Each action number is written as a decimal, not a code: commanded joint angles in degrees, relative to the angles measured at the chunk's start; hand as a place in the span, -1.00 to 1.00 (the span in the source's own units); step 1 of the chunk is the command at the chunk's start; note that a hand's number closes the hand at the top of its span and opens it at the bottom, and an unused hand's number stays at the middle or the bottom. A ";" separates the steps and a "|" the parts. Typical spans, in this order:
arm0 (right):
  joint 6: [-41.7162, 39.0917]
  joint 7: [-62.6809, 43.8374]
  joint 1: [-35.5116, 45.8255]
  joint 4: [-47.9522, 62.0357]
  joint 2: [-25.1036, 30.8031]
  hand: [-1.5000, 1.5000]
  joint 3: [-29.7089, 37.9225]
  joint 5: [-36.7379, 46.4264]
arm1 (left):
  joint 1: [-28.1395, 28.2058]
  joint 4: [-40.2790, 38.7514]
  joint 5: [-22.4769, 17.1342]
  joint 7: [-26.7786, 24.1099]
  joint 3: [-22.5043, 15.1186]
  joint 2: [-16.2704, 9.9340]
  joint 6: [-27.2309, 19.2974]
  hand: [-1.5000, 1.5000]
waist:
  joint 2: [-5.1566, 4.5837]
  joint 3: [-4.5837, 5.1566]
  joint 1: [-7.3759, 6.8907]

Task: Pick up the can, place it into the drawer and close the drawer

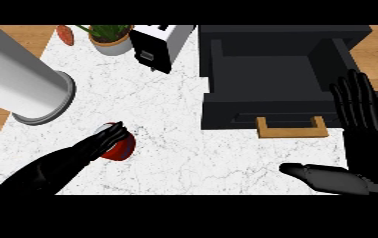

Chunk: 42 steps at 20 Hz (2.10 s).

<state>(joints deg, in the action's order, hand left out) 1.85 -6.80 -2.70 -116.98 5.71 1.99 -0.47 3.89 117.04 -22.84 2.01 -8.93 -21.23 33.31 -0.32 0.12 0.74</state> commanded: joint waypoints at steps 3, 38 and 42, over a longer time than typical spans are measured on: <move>-0.80 -3.75 -3.37 -2.31 0.92 -1.00 1.00 -1.07 | 0.15 -6.26 -16.20 0.04 10.59 -14.06 15.22 -1.00 | 0.29 -0.11 -0.34; -8.46 1.50 -10.55 -2.12 -1.48 -1.00 7.11 -2.79 | -9.77 -31.42 10.46 -5.25 15.92 5.41 25.50 -1.00 | 0.30 -0.09 -0.49; -8.69 4.21 -4.88 4.91 -0.35 -1.00 9.53 -2.93 | -9.23 -34.15 14.06 -10.31 17.74 4.21 26.10 -1.00 | 0.27 -0.10 -0.69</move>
<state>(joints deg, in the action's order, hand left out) -7.73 -2.74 -12.93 -116.72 4.90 10.36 -3.76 -4.06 87.76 -13.62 -2.93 7.40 -17.16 56.73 0.00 0.03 0.17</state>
